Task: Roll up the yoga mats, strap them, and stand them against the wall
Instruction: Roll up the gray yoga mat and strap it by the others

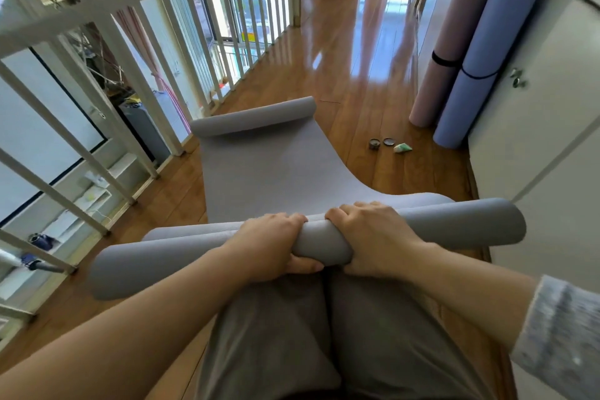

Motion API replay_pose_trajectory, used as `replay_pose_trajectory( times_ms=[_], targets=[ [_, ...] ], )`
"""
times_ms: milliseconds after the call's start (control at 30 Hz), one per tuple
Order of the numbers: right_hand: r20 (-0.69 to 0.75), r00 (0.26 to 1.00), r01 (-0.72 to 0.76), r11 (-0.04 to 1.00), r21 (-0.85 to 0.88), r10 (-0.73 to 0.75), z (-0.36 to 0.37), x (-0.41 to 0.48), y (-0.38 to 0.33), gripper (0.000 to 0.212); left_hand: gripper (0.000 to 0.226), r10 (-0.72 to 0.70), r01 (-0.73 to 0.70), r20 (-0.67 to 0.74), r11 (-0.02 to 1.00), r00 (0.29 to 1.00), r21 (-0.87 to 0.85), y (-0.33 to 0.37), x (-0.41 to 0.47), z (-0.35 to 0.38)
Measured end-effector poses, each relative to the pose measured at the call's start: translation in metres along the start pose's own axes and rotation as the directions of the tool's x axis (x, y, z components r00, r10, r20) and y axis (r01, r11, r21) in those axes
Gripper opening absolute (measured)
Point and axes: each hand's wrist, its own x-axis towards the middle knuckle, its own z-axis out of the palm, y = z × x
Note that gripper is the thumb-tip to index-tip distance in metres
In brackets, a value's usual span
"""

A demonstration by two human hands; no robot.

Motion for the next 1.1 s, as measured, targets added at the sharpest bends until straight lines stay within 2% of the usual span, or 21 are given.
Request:
replay_pose_trajectory(
  times_ms=[133,233,367,467,533,667,800,900,1033,1100],
  targets=[
    [0.139,0.990,0.012,0.997,0.074,-0.022,-0.012,0.012,0.007,0.057,0.074,0.042,-0.001,-0.197,0.979,0.979,0.205,0.007,-0.007,0.012],
    [0.191,0.980,0.048,0.998,0.032,-0.053,-0.025,0.023,0.006,0.057,0.072,0.050,0.006,-0.264,0.978,0.963,0.209,0.005,-0.010,0.007],
    [0.074,0.995,0.070,0.995,-0.074,-0.064,-0.068,0.031,0.003,0.052,0.069,0.095,-0.001,-0.409,0.974,0.908,0.224,-0.004,-0.013,-0.031],
    [-0.011,0.998,0.056,0.990,-0.131,-0.058,-0.089,0.021,-0.007,0.048,0.070,0.143,-0.031,-0.442,0.968,0.885,0.250,-0.004,-0.025,-0.050],
    [-0.008,0.998,0.059,0.989,-0.135,-0.061,-0.095,0.008,-0.016,0.048,0.071,0.161,-0.043,-0.431,0.962,0.888,0.271,0.004,-0.037,-0.053],
    [0.115,0.990,0.083,0.996,-0.041,-0.078,-0.085,-0.023,-0.032,0.049,0.074,0.138,-0.050,-0.353,0.968,0.925,0.247,0.020,-0.066,-0.027],
    [0.261,0.963,0.055,0.998,0.037,-0.063,-0.039,-0.046,-0.049,0.055,0.080,0.076,-0.036,-0.167,0.973,0.983,0.229,0.032,-0.083,0.019],
    [0.270,0.960,0.055,0.996,0.064,-0.070,-0.019,-0.046,-0.044,0.057,0.079,0.054,-0.026,-0.104,0.968,0.993,0.250,0.032,-0.077,0.032],
    [0.297,0.946,0.090,0.986,0.141,-0.129,-0.015,-0.033,-0.030,0.067,0.078,0.041,-0.042,0.012,0.990,0.999,0.136,0.023,-0.060,0.023],
    [0.267,0.952,0.120,0.986,0.114,-0.147,-0.019,-0.029,-0.027,0.080,0.079,0.039,-0.045,0.090,0.997,0.995,0.065,0.018,-0.052,0.017]
  ],
)
